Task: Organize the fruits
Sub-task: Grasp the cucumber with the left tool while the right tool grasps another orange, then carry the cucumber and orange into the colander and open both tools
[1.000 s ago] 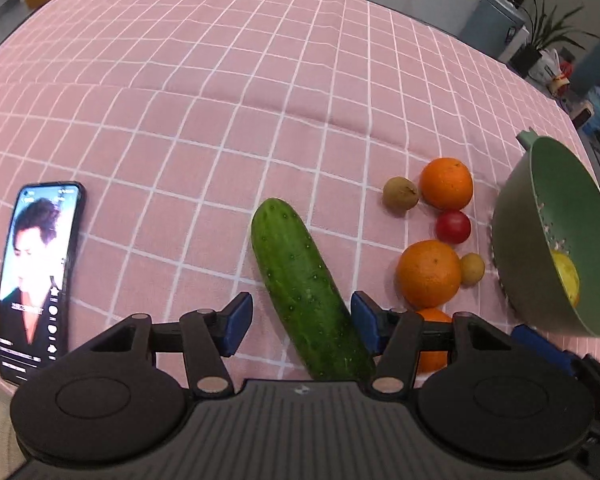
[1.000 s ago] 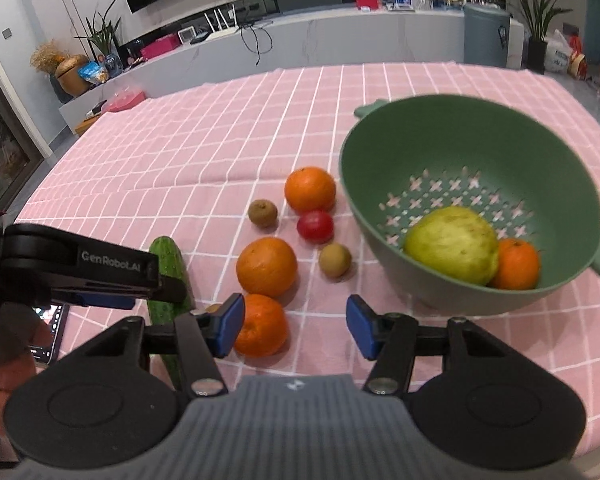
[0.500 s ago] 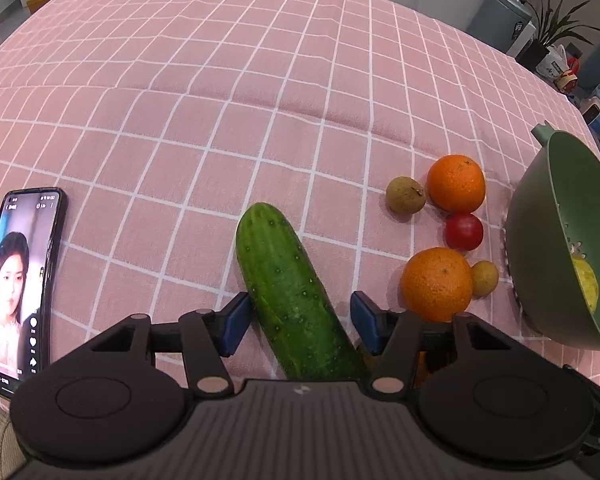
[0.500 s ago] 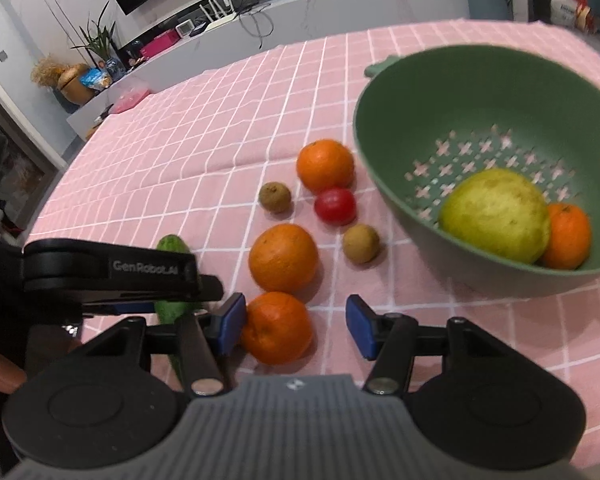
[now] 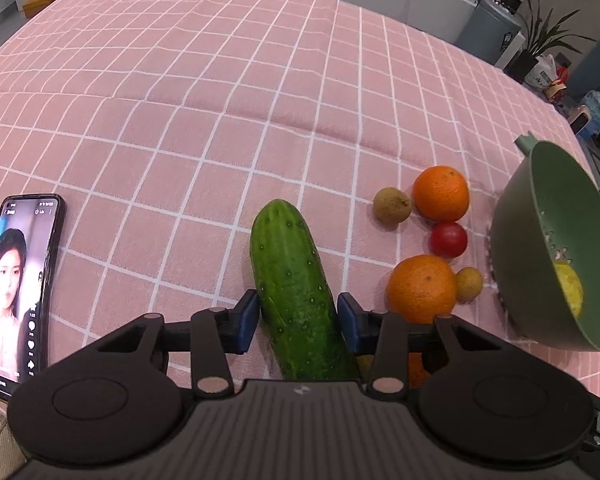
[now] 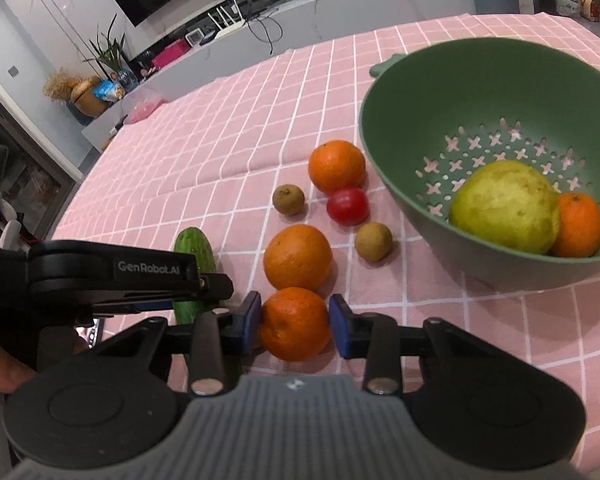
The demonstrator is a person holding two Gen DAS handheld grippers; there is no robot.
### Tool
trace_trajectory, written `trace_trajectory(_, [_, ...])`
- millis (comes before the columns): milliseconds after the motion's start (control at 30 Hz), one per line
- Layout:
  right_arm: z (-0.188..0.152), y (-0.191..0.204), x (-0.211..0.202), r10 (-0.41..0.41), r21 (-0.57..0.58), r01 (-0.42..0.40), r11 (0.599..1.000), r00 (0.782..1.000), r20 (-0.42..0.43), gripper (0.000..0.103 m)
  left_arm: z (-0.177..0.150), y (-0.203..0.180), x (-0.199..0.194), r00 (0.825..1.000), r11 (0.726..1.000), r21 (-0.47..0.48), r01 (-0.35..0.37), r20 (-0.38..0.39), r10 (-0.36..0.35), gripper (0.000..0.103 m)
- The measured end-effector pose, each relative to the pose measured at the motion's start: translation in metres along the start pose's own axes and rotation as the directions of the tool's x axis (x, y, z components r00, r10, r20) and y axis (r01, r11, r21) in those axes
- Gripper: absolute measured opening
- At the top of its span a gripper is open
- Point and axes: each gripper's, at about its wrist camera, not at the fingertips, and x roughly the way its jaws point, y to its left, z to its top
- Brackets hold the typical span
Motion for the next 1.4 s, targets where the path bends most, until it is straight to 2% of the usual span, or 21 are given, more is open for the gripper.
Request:
trace_trajectory(167, [0.001,0.003,-0.013,-0.025,-0.042,0.026,0.999,1.0,0.015,0.033,-0.001,-0.002,-0.015,1.0,1.0,0.026,0.001,0.025,-0.002,0.047])
trace_trajectory(267, [-0.001,0.006,-0.014,-0.11,-0.108,0.109,0.988,0.994,0.001,0.033,-0.003,-0.011,-0.017,0.999,0.996,0.085,0.0,0.037,-0.003,0.046])
trace_trajectory(400, [-0.005,-0.001,-0.014,-0.167,-0.128,0.164,0.978,0.986,-0.018,0.034,-0.001,-0.018,-0.011,0.999,0.994,0.109,-0.012,0.038,0.008,0.046])
trace_trajectory(600, [-0.007,-0.005,-0.016,-0.162,-0.12,0.159,0.98,0.987,-0.017,0.034,0.008,-0.006,0.011,1.0,0.995,0.094,0.018,0.01,-0.019,0.043])
trace_trajectory(667, [-0.008,-0.004,-0.016,-0.163,-0.123,0.16,0.98,0.987,-0.015,0.035,0.008,-0.007,0.014,1.0,0.99,0.137,-0.026,-0.003,0.026,0.043])
trace_trajectory(800, [-0.009,-0.001,-0.014,-0.167,-0.145,0.164,0.976,0.986,-0.009,0.038,0.004,-0.01,0.01,0.999,0.98,0.196,-0.04,-0.008,0.042,0.044])
trace_trajectory(900, [-0.009,-0.001,-0.011,-0.179,-0.154,0.175,0.972,0.984,-0.014,0.04,0.0,-0.015,0.008,0.997,0.974,0.216,-0.068,-0.013,0.073,0.049])
trace_trajectory(1000, [-0.01,-0.004,-0.008,-0.177,-0.146,0.171,0.974,0.984,-0.024,0.041,-0.005,-0.013,0.009,0.997,0.975,0.212,-0.073,-0.023,0.079,0.049])
trace_trajectory(1067, [-0.011,-0.005,-0.007,-0.173,-0.141,0.167,0.976,0.984,-0.03,0.041,-0.007,-0.012,0.01,0.998,0.977,0.206,-0.058,-0.019,0.063,0.044])
trace_trajectory(1233, [-0.013,-0.005,-0.005,-0.175,-0.15,0.169,0.974,0.984,-0.026,0.04,-0.012,-0.012,0.013,0.999,0.981,0.19,-0.043,-0.012,0.046,0.042])
trace_trajectory(1400, [-0.012,-0.005,-0.008,-0.154,-0.146,0.149,0.978,0.988,-0.023,0.039,-0.013,-0.012,-0.004,0.998,0.978,0.202,-0.055,0.01,0.054,0.042])
